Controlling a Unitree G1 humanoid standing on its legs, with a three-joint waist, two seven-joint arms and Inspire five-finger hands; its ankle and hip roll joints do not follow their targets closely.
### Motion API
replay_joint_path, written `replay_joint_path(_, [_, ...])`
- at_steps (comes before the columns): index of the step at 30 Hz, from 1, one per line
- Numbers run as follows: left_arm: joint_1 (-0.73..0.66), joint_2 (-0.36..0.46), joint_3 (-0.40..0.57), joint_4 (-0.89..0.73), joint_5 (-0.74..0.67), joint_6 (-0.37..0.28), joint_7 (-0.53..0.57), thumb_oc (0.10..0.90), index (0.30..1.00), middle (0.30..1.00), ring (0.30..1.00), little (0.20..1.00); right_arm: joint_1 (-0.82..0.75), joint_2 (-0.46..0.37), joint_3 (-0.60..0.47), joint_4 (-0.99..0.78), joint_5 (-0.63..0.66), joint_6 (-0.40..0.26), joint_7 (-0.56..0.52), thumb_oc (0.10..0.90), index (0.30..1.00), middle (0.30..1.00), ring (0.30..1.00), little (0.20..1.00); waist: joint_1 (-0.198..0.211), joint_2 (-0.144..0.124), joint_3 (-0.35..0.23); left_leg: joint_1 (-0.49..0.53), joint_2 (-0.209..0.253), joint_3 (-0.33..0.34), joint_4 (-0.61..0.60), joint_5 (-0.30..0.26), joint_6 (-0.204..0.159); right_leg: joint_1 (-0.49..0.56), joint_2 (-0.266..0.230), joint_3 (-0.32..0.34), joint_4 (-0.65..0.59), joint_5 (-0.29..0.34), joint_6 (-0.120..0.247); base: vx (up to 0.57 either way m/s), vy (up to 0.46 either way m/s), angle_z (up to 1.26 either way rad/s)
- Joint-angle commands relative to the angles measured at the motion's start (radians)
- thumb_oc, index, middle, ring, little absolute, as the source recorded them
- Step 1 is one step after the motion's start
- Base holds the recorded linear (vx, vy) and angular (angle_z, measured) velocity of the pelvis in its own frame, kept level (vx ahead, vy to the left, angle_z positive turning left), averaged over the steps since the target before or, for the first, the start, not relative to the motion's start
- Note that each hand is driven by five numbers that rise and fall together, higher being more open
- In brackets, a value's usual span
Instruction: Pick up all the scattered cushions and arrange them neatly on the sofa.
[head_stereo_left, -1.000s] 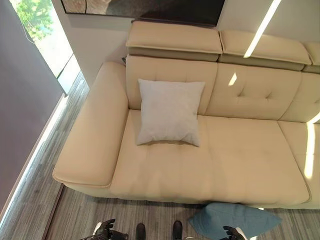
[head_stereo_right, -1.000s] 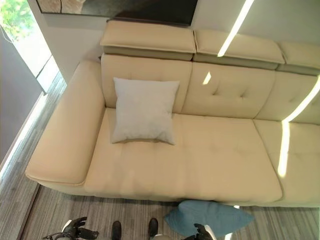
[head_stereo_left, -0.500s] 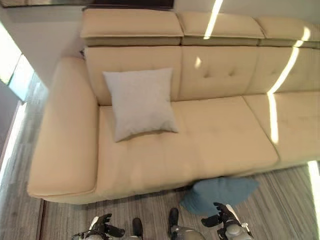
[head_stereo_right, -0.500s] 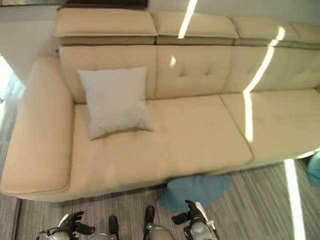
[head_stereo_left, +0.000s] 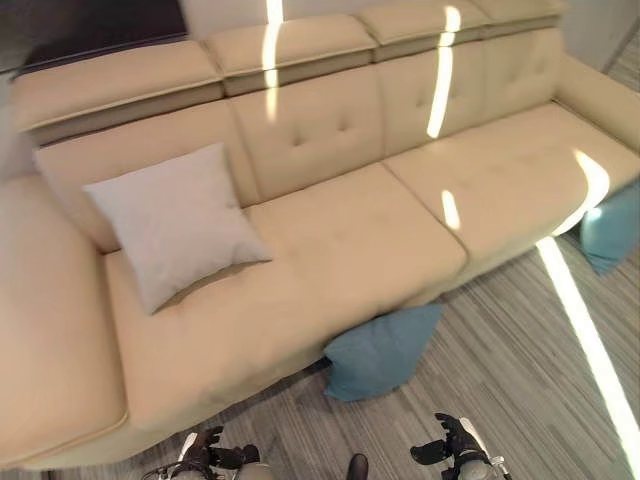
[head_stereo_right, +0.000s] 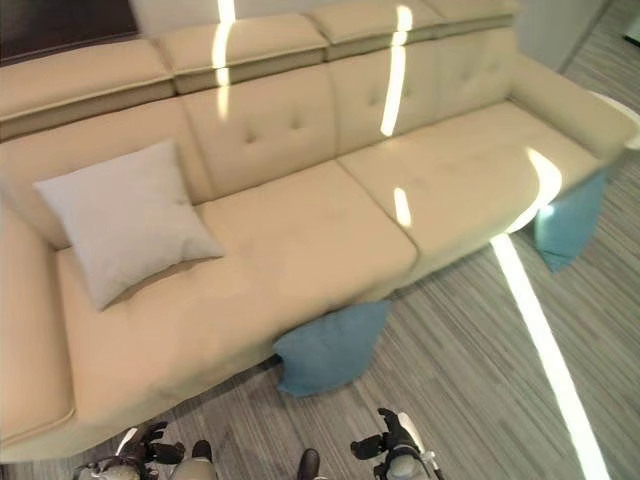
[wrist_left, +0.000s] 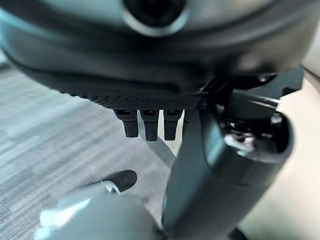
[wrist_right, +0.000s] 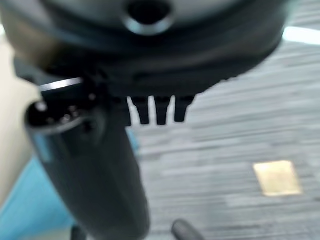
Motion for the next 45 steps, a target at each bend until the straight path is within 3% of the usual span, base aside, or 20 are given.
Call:
replay_joint_path(1, [-0.022,-0.023,-0.035,0.025,0.034,-0.011,-0.001,0.8,0.9,0.9,0.9,0.9,0.009,-0.035,-0.003,0.016,0.01,-0.011,-0.036,0.8,0.9,0.9,0.9,0.9,0.004,0.01,-0.002,-0.06,-0.09,-0.004,0.074,-0.074,0.105,-0.026,0.033,0.0,0.039,-0.059,0.085,0.0,0.014,-0.55])
replay_joint_path(2, [-0.022,-0.029,-0.04,0.029,0.04,-0.008,-0.003,0.8,0.9,0.9,0.9,0.9,0.015,-0.034,-0.013,0.025,0.019,-0.009,-0.034,0.8,0.9,0.9,0.9,0.9,-0.001,0.023,-0.011,-0.044,-0.133,-0.034,0.057,-0.091,0.123,-0.04,0.057,0.046,0.042,-0.054,0.084,-0.01,0.041,-0.43])
replay_joint_path(3, [-0.02,-0.031,-0.042,0.031,0.044,-0.006,-0.002,0.8,0.9,0.9,0.9,0.9,0.02,-0.035,-0.016,0.027,0.021,-0.009,-0.036,0.8,0.9,0.9,0.9,0.9,-0.001,0.029,-0.015,-0.029,-0.143,-0.051,0.041,-0.095,0.13,-0.045,0.068,0.07,0.043,-0.048,0.086,0.01,0.07,-0.83])
replay_joint_path(8, [-0.024,-0.027,-0.041,0.022,0.041,-0.007,0.004,0.8,0.9,0.9,0.9,0.9,0.023,-0.033,-0.012,0.044,0.016,-0.002,-0.036,0.8,0.9,0.9,0.9,0.9,0.003,0.027,-0.027,-0.006,-0.137,-0.021,0.01,-0.088,0.137,-0.065,0.073,0.102,0.066,-0.043,0.097,0.0,0.05,-0.72])
replay_joint_path(12, [-0.028,-0.002,-0.034,-0.007,0.028,-0.009,0.008,0.8,0.9,0.9,0.9,0.9,0.006,-0.019,0.008,0.044,0.002,0.003,-0.033,0.8,0.9,0.9,0.9,0.9,0.024,0.015,-0.003,0.003,-0.106,0.025,0.01,-0.086,0.15,-0.137,0.051,0.034,0.214,-0.064,0.119,-0.05,-0.005,-0.77])
replay_joint_path(14, [-0.034,0.007,-0.032,-0.004,0.031,-0.009,0.012,0.8,0.9,0.9,0.9,0.9,-0.001,-0.011,0.009,0.05,-0.001,0.006,-0.031,0.8,0.9,0.9,0.9,0.9,0.03,0.017,0.008,0.016,-0.089,0.043,0.01,-0.091,0.15,-0.16,0.007,-0.027,0.255,-0.066,0.134,-0.04,-0.064,-0.7])
replay_joint_path(16, [-0.037,0.01,-0.022,0.005,0.038,-0.008,0.018,0.8,0.9,0.9,0.9,0.9,-0.006,-0.006,0.008,0.064,-0.006,0.005,-0.028,0.8,0.9,0.9,0.9,0.9,0.038,0.023,0.007,0.035,-0.07,0.056,-0.001,-0.097,0.147,-0.16,-0.043,-0.084,0.249,-0.057,0.126,0.01,-0.134,-0.48])
replay_joint_path(20, [-0.044,0.008,-0.015,0.035,0.033,-0.008,0.015,0.8,0.9,0.9,0.9,0.9,-0.009,-0.006,-0.021,0.083,0.006,0.013,-0.024,0.8,0.9,0.9,0.9,0.9,0.032,0.034,-0.006,0.07,-0.042,0.042,-0.03,-0.098,0.129,-0.168,-0.115,-0.104,0.181,-0.005,0.141,0.11,-0.22,-0.11])
replay_joint_path(24, [-0.042,0.013,-0.015,0.056,0.045,-0.009,0.021,0.8,0.9,0.9,0.9,0.9,-0.001,-0.002,-0.023,0.081,0.003,0.015,-0.021,0.8,0.9,0.9,0.9,0.9,0.027,0.021,-0.018,0.098,-0.032,0.039,-0.036,-0.108,0.108,-0.132,-0.131,-0.122,0.135,0.009,0.153,0.12,-0.224,0.07])
replay_joint_path(27, [-0.028,0.008,-0.004,0.055,0.026,-0.011,0.022,0.8,0.9,0.9,0.9,0.9,0.007,-0.001,-0.021,0.084,0.005,0.008,-0.026,0.8,0.9,0.9,0.9,0.9,0.025,0.018,-0.032,0.103,0.009,0.033,0.005,-0.121,0.076,-0.108,-0.103,-0.113,0.118,0.005,0.142,0.17,-0.381,-0.13])
replay_joint_path(29, [-0.029,-0.009,-0.003,0.055,0.01,-0.008,0.021,0.8,0.9,0.9,0.9,0.9,0.003,-0.015,-0.029,0.077,0.028,0.001,-0.039,0.8,0.9,0.9,0.9,0.9,0.027,0.016,-0.007,0.018,0.045,0.045,0.188,-0.094,0.047,-0.062,-0.078,-0.126,0.092,-0.025,0.107,0.04,-0.332,0.0])
replay_joint_path(32, [-0.028,-0.017,-0.01,0.054,0.01,-0.005,0.022,0.8,0.9,0.9,0.9,0.9,0.012,-0.024,-0.031,0.075,0.037,0.001,-0.048,0.8,0.9,0.9,0.9,0.9,0.026,0.011,0.012,-0.059,0.06,0.069,0.319,-0.069,0.054,-0.027,-0.055,-0.147,0.067,-0.054,0.073,0.04,-0.219,0.31])
replay_joint_path(33, [-0.028,-0.017,-0.01,0.054,0.01,-0.005,0.022,0.8,0.9,0.9,0.9,0.9,0.012,-0.024,-0.031,0.075,0.037,0.001,-0.048,0.8,0.9,0.9,0.9,0.9,0.025,0.011,0.011,-0.062,0.06,0.067,0.323,-0.07,0.054,-0.027,-0.054,-0.149,0.067,-0.054,0.073,0.12,-0.158,0.3])
replay_joint_path(35, [-0.016,-0.021,-0.014,0.062,0.019,-0.004,0.02,0.8,0.9,0.9,0.9,0.9,0.027,-0.026,-0.035,0.074,0.045,-0.003,-0.05,0.8,0.9,0.9,0.9,0.9,0.033,0.007,0.013,-0.08,-0.012,0.05,0.283,-0.125,0.084,0.001,-0.031,-0.136,0.052,-0.07,0.066,0.2,-0.147,0.24])
replay_joint_path(36, [-0.016,-0.022,-0.015,0.068,0.023,-0.002,0.021,0.8,0.9,0.9,0.9,0.9,0.027,-0.027,-0.039,0.074,0.048,-0.004,-0.052,0.8,0.9,0.9,0.9,0.9,0.029,0.005,0.007,-0.087,-0.033,0.059,0.25,-0.122,0.092,-0.001,-0.029,-0.142,0.052,-0.074,0.069,0.18,-0.086,0.23])
replay_joint_path(39, [-0.018,-0.019,-0.022,0.071,0.043,0.006,0.02,0.8,0.9,0.9,0.9,0.9,0.036,-0.025,-0.043,0.073,0.058,0.001,-0.057,0.8,0.9,0.9,0.9,0.9,0.024,0.016,-0.003,-0.134,-0.054,0.156,0.155,-0.066,0.104,0.013,-0.002,-0.16,0.049,-0.096,0.066,0.13,-0.052,0.27])
replay_joint_path(40, [-0.017,-0.019,-0.022,0.071,0.043,0.006,0.02,0.8,0.9,0.9,0.9,0.9,0.036,-0.025,-0.043,0.073,0.058,0.001,-0.057,0.8,0.9,0.9,0.9,0.9,0.025,0.015,-0.004,-0.134,-0.055,0.157,0.154,-0.065,0.105,0.012,-0.003,-0.159,0.049,-0.096,0.066,0.08,-0.037,0.43])
replay_joint_path(42, [-0.019,-0.013,-0.021,0.065,0.049,0.007,0.018,0.8,0.9,0.9,0.9,0.9,0.04,-0.025,-0.042,0.071,0.062,0.003,-0.059,0.8,0.9,0.9,0.9,0.9,0.028,0.02,-0.005,-0.142,-0.051,0.225,0.129,-0.05,0.104,0.027,0.016,-0.166,0.048,-0.116,0.065,0.17,-0.009,0.27])
replay_joint_path(45, [-0.005,-0.007,-0.014,0.056,0.049,0.01,0.02,0.8,0.9,0.9,0.9,0.9,0.052,-0.012,-0.029,0.072,0.041,0.006,-0.058,0.8,0.9,0.9,0.9,0.9,0.039,0.018,-0.024,-0.092,-0.077,0.204,0.084,-0.066,0.13,0.048,0.021,-0.178,0.095,-0.153,0.069,0.28,0.071,0.1])
